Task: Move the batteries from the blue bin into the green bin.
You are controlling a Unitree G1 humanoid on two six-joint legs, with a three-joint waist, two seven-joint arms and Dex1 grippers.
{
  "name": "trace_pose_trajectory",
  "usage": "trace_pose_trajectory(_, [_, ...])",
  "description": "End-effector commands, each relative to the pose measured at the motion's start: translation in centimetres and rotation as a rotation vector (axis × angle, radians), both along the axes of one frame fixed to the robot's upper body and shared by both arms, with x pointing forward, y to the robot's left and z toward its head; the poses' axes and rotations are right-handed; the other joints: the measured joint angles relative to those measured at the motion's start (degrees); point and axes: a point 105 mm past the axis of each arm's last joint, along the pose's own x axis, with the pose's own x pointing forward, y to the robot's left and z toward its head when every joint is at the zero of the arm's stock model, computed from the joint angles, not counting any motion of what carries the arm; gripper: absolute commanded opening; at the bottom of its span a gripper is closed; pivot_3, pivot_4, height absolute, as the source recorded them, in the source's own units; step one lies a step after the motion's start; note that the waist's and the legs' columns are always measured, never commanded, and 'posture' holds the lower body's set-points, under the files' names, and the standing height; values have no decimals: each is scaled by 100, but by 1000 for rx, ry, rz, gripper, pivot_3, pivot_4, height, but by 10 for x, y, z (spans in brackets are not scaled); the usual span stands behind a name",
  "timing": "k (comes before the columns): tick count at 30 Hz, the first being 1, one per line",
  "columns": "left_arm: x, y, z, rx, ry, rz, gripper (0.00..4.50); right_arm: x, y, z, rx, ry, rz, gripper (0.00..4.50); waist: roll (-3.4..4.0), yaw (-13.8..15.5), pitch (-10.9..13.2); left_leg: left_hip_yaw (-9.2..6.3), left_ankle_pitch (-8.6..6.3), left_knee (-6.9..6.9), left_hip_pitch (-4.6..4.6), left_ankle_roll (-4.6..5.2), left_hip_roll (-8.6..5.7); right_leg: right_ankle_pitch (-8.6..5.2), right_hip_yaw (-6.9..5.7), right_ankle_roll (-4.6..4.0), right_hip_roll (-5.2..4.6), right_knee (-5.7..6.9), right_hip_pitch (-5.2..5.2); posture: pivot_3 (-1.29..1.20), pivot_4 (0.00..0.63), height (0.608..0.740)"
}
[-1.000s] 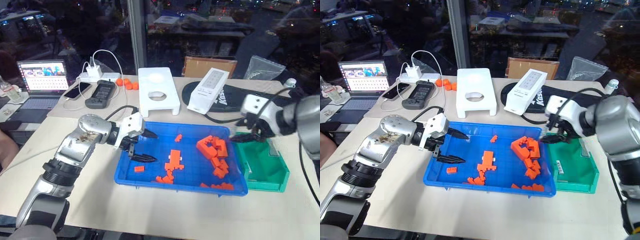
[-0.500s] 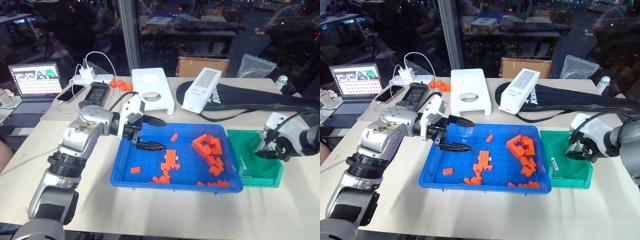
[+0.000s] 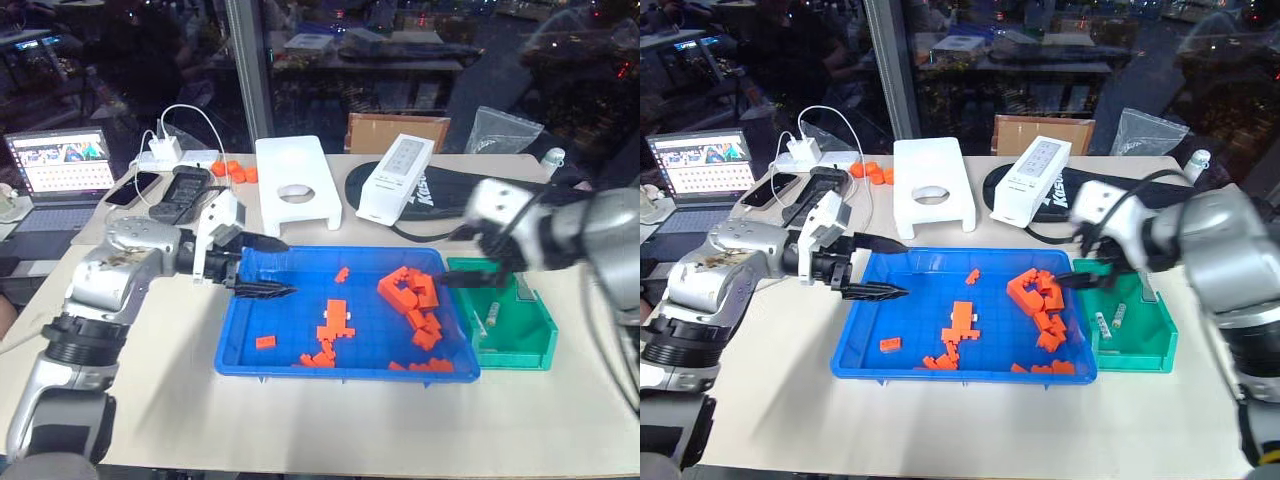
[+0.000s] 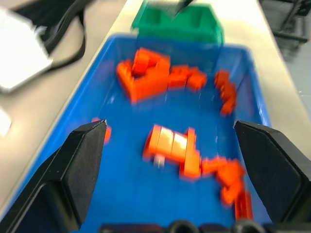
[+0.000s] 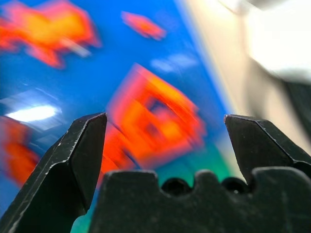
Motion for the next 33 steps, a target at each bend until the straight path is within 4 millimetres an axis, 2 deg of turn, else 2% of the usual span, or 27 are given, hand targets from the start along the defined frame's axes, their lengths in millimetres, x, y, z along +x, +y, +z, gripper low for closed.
trace_pose_trajectory(1, [-6, 12, 10, 28, -54, 8, 4500, 0, 30, -13, -5, -27, 73, 4445, -1, 75, 1, 0, 0, 3, -6, 0, 0, 0, -1, 0, 0, 0, -2, 0, 150, 731])
trace_pose_trajectory(4, [-16, 18, 3, 62, -19, -8, 4500, 1, 59, -31, 28, -15, 117, 4445, -3, 127, 0, 0, 0, 3, -14, -1, 0, 5, -2, -9, -1, 1, -12, 0, 150, 731])
trace_pose_trajectory(7, [-18, 19, -1, 72, -16, 4, 4500, 7, 73, -38, 46, -21, 104, 4445, -4, 166, 0, 1, 1, 2, -19, -1, 0, 13, -4, -23, -1, 2, -17, 0, 150, 731])
trace_pose_trajectory(10, [-19, 18, -2, 73, -15, 8, 4500, 9, 78, -41, 24, -54, 135, 4445, -5, 218, 0, 1, 1, 5, -18, -1, 0, 13, -5, -22, -1, 2, -16, 0, 150, 731])
trace_pose_trajectory(13, [-18, 16, -3, 72, -14, 8, 4500, 5, 83, -36, -94, -173, 341, 4445, -4, 243, 0, 2, 1, 5, -18, -1, 1, 11, -5, -19, -1, 1, -17, 0, 150, 731])
trace_pose_trajectory(17, [-16, 15, -4, 72, -17, 8, 4500, 6, 90, -27, -143, -212, 479, 4445, -4, 222, 0, 3, 1, 2, -15, -1, 2, 3, -6, -6, 0, 2, -18, 0, 150, 731])
trace_pose_trajectory(26, [-20, 12, -3, 62, -7, 6, 4500, 16, 88, -37, -518, -352, 912, 4445, -5, 205, 1, 4, 1, 1, -10, -1, 3, 5, -6, -10, 1, 5, -16, 0, 150, 731])
trace_pose_trajectory(29, [-20, 12, -2, 59, -7, 22, 4500, 24, 91, -31, -451, -303, 864, 4445, -5, 204, 1, 4, 1, 1, -9, -1, 3, 13, -6, -26, 1, 5, -13, 0, 150, 731])
trace_pose_trajectory(31, [-23, 13, -3, 59, -1, 26, 4500, 25, 94, -20, -299, -172, 730, 4445, -5, 209, 1, 3, 1, 1, -9, -1, 4, 16, -6, -31, 1, 8, -13, 0, 150, 731])
trace_pose_trajectory(33, [-25, 13, -5, 64, 6, 30, 4500, 17, 93, -13, -169, -16, 635, 4445, -5, 222, 1, 3, 1, 1, -10, -1, 4, 17, -6, -33, 1, 18, -15, 0, 150, 731])
